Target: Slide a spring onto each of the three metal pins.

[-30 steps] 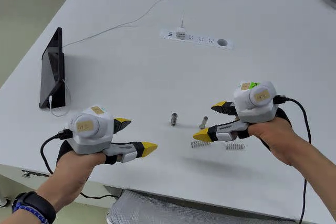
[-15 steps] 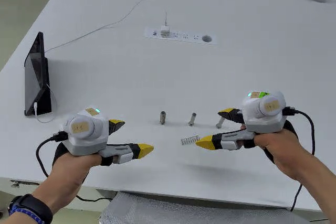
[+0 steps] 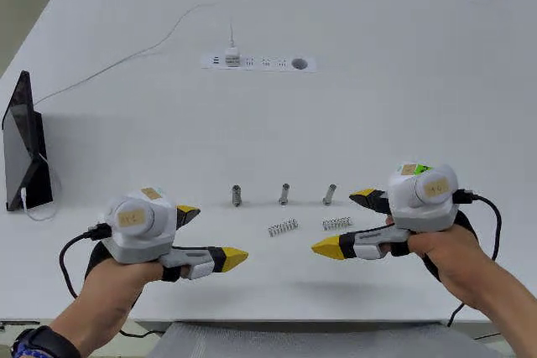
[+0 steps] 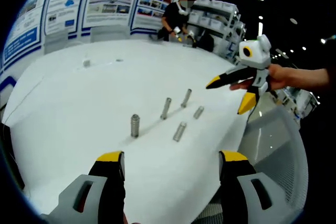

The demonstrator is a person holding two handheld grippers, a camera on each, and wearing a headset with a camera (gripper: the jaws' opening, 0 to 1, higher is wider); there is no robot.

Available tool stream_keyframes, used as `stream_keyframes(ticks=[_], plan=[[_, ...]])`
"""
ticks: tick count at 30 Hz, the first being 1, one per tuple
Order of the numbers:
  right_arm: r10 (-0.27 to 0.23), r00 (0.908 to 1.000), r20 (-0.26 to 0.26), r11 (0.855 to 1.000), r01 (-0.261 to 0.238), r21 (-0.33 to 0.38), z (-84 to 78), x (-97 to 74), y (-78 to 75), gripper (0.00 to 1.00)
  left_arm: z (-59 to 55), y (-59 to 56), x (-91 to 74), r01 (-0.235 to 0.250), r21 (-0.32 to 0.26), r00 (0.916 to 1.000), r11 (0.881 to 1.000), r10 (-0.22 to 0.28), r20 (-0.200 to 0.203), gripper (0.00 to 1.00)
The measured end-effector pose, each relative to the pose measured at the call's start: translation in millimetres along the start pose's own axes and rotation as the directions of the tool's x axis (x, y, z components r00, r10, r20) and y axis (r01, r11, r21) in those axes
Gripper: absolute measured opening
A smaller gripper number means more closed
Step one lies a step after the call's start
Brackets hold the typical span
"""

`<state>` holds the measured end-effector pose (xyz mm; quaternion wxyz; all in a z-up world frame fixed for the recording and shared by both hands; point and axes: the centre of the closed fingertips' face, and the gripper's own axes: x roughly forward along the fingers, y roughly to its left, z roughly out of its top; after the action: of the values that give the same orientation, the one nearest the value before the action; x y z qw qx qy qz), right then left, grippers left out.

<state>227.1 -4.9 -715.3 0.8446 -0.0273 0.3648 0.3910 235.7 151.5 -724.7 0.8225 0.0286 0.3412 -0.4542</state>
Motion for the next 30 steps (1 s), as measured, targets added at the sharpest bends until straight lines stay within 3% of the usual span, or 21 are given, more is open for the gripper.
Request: stream_keyframes(ticks=[17, 24, 30], plan=[[-0.026, 0.9996, 0.01, 0.998, 0.025, 0.052, -17.7, -19.5, -5.3, 0.85, 8.3, -22.1, 38.1, 0.082, 0.112, 0.994, 0.99, -0.073, -0.082, 0.72], [-0.033, 0.9994, 0.011, 0.998, 0.032, 0.061, -19.0, -21.2, -6.6, 0.85, 11.1, -23.9, 52.0, 0.102, 0.124, 0.9906, 0.987, -0.089, -0.104, 0.69], [-0.022, 0.9997, 0.009, 0.998, 0.022, 0.059, -18.8, -17.1, -0.9, 0.87, 7.0, -26.2, 71.1, 0.121, 0.149, 0.9843, 0.981, -0.1, -0.145, 0.66]])
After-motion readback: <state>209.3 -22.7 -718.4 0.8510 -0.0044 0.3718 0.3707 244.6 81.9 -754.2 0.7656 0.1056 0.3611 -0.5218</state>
